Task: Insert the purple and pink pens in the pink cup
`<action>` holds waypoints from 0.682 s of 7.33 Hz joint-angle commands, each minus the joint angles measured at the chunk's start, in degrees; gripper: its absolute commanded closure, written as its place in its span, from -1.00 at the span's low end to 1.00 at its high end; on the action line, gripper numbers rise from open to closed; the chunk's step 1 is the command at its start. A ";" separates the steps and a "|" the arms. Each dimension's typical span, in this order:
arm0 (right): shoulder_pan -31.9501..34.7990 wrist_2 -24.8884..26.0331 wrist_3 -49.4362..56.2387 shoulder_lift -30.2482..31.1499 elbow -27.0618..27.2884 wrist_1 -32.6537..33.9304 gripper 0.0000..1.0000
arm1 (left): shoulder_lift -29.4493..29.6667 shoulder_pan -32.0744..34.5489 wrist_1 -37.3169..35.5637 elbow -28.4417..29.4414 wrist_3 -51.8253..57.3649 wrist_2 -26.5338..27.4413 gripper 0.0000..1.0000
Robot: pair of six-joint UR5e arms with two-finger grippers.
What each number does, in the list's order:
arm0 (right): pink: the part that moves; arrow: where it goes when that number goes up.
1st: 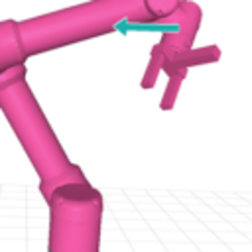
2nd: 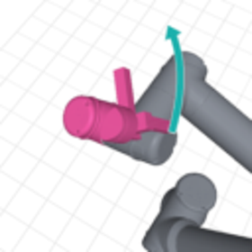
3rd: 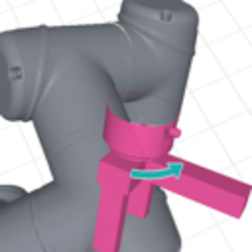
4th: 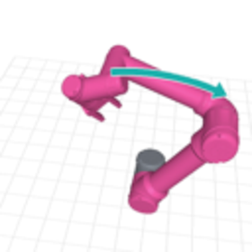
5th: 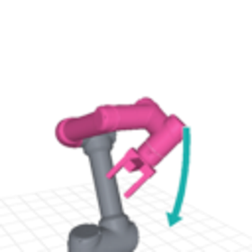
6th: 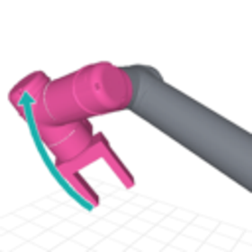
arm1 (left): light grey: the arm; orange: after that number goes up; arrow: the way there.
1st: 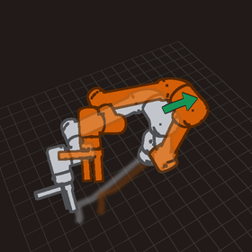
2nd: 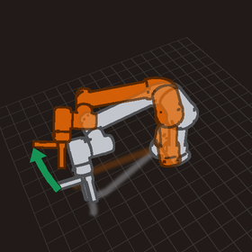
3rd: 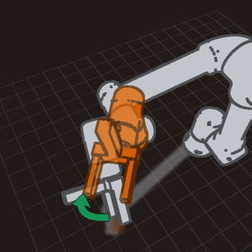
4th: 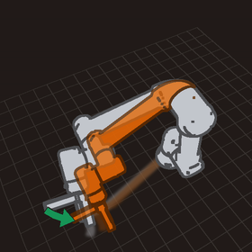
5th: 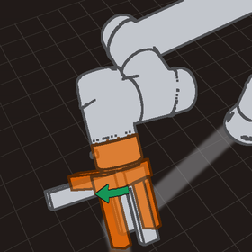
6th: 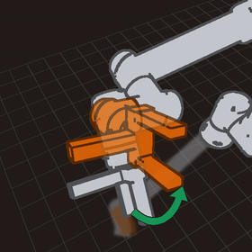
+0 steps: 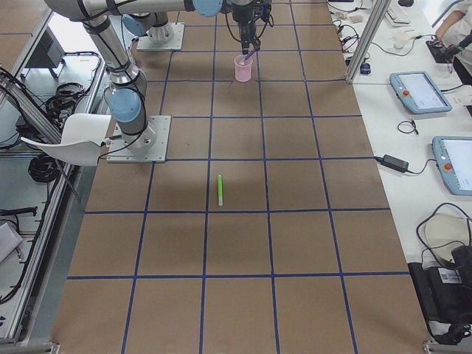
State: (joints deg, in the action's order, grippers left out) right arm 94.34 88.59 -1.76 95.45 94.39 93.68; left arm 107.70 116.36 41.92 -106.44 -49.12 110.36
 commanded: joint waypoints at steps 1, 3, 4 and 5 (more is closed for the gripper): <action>0.05 0.00 0.00 0.00 0.00 0.01 -1.00 | 0.06 0.01 -0.17 0.18 0.69 -0.24 -0.99; 0.05 0.00 0.00 0.00 0.00 0.01 -1.00 | -0.03 0.01 0.09 0.53 0.78 -0.50 -1.00; 0.14 0.00 0.00 0.00 0.00 0.01 -1.00 | -0.03 0.01 0.53 0.53 0.78 -0.50 -1.00; 0.14 0.00 0.00 0.00 0.00 -0.08 -1.00 | -0.21 -0.08 0.45 0.53 0.87 -0.67 -1.00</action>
State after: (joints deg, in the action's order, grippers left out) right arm 94.45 88.59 -1.76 95.45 94.39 93.67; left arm 107.62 116.36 42.24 -105.95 -48.33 109.83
